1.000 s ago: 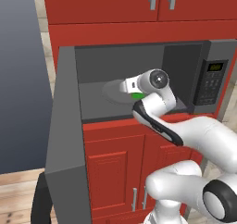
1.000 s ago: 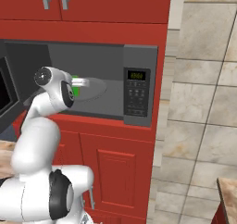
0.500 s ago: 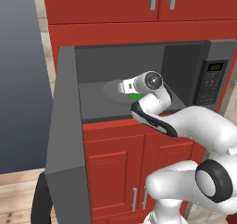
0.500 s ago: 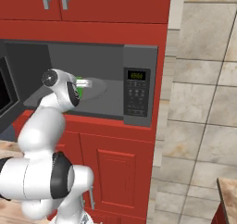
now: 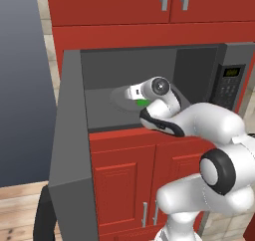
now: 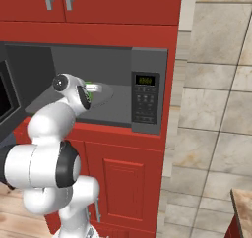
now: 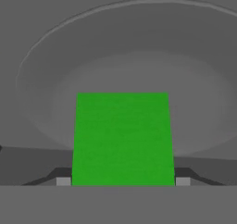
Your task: Place the sponge inside the microwave to prepare for sanitizing.
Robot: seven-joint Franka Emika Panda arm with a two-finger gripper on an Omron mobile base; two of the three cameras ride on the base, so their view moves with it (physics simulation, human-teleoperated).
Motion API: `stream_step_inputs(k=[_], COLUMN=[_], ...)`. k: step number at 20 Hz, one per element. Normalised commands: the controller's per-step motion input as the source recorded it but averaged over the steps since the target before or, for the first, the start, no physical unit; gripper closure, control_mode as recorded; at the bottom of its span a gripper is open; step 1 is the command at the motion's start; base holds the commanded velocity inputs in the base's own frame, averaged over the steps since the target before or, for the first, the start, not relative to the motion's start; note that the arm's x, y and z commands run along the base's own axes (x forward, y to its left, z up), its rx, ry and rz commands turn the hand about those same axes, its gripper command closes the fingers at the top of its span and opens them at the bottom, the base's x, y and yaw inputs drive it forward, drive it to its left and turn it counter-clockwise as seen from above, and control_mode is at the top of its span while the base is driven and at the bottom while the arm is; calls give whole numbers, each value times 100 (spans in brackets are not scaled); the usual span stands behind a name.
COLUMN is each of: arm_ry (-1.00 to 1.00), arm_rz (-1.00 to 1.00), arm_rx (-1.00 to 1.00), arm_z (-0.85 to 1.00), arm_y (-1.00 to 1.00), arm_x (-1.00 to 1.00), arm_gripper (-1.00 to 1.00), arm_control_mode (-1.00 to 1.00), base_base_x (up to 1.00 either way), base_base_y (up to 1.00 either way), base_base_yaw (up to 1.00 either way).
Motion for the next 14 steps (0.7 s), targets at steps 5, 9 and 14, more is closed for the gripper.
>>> stream_step_inputs(k=[5,9,14], arm_ry=[0,0,0], arm_rz=[0,0,0], arm_rx=[0,0,-1], arm_z=[-14,-19,-15], arm_y=[0,1,4], arm_x=[28,25,23], arm_gripper=[100,100,100], arm_control_mode=[-100,-100,-100], base_base_x=[0,0,0], base_base_y=[0,0,0], base_base_yaw=[0,0,0])
